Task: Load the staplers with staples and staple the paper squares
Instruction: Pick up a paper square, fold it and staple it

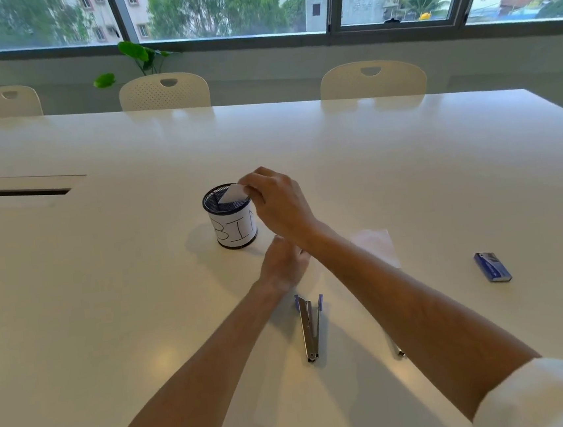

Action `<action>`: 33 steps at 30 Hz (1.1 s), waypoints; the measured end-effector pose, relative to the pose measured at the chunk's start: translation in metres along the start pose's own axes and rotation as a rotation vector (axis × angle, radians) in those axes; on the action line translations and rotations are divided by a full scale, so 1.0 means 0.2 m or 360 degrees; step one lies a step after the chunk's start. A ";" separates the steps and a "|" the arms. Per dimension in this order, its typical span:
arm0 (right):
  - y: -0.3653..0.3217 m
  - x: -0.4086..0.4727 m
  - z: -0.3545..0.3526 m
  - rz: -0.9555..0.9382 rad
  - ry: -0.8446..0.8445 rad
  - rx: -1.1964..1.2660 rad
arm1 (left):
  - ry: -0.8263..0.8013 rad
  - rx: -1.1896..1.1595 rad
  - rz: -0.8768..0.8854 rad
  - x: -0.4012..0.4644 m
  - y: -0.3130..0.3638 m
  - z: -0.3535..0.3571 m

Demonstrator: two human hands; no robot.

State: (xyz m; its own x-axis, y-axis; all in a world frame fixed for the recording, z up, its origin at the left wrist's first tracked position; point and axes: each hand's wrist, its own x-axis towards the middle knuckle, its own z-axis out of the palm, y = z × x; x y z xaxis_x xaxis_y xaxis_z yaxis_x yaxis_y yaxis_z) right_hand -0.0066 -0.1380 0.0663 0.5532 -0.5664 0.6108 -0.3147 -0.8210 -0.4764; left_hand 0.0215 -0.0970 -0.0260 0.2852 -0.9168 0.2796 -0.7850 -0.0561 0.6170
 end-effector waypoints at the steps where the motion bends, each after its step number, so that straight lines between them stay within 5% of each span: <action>1: 0.00 0.02 0.02 -0.0004 -0.0051 -0.0025 | -0.0003 0.0023 -0.0007 0.00 0.00 0.00; 13: 0.10 0.08 0.19 0.0118 -0.0407 -0.0181 | -0.0103 0.0367 0.0069 0.03 -0.10 0.05; 23: 0.08 0.06 0.18 0.0171 -0.0372 -0.0032 | -0.0127 0.0224 -0.0021 0.02 -0.10 0.05; 26: 0.07 0.05 0.15 0.0180 -0.0333 -0.0014 | 0.0026 -0.0221 -0.0316 -0.01 -0.10 0.04; 33: 0.16 -0.08 -0.04 0.0362 -0.0253 -0.0034 | -0.0022 0.0075 0.0100 0.04 -0.06 0.02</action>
State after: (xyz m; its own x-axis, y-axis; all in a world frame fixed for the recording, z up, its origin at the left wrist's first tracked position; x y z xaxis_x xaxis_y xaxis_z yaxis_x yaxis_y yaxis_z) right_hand -0.0319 -0.1559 0.0473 0.5800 -0.7194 0.3822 -0.4599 -0.6764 -0.5754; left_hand 0.0307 -0.1048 -0.0343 0.2270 -0.9245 0.3061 -0.8262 -0.0164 0.5631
